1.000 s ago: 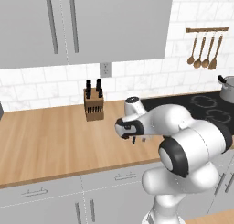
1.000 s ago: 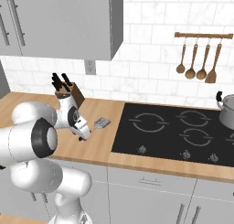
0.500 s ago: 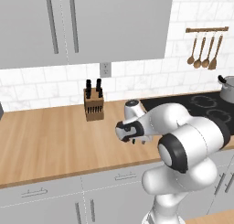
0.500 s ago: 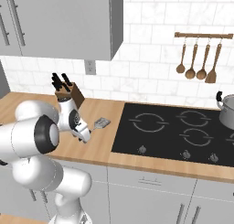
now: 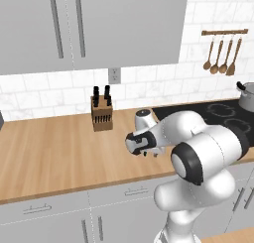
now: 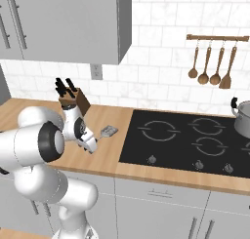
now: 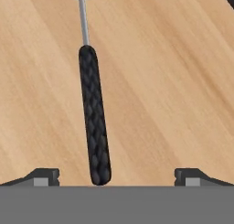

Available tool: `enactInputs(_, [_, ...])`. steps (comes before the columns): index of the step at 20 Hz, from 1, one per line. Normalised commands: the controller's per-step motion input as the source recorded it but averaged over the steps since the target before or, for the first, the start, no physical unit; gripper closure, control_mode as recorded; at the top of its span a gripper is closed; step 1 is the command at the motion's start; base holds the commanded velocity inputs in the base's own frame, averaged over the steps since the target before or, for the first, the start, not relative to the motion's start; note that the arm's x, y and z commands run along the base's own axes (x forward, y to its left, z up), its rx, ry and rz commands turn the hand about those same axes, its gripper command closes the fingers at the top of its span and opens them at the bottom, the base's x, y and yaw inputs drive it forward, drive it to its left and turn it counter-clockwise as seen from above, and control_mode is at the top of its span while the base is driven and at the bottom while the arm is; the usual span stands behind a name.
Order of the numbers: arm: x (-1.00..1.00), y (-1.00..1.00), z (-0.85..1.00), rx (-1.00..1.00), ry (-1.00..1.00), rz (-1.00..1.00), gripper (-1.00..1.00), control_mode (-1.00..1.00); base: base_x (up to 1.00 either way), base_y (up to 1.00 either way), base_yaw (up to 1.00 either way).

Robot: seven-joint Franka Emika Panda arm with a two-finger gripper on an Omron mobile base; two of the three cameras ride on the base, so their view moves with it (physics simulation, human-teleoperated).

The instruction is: Put the lime and eggplant in the pot. Retrieve the spatula and lightly stir the vegetables in the pot.

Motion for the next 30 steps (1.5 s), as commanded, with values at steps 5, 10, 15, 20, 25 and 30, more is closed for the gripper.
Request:
enactInputs(5, [0.02, 0.0, -0.06, 0.0, 0.0, 0.0, -1.0, -1.0, 0.0, 0.0, 0.0])
enactInputs(10, [0.02, 0.0, -0.06, 0.0, 0.0, 0.0, -1.0, -1.0, 0.0, 0.0, 0.0])
enactInputs(15, [0.12, 0.01, -0.02, 0.0, 0.0, 0.0, -1.0, -1.0, 0.0, 0.0, 0.0])
enactInputs(20, [0.19, 0.02, 0.0, 0.0, 0.0, 0.0, -1.0, -1.0, 0.0, 0.0, 0.0])
enactInputs(25, [0.06, 0.02, -0.02, 0.0, 0.0, 0.0, -1.0, -1.0, 0.0, 0.0, 0.0])
enactInputs(30, [0.0, 0.0, -0.05, 0.0, 0.0, 0.0, 1.0, -1.0, 0.0, 0.0, 0.0])
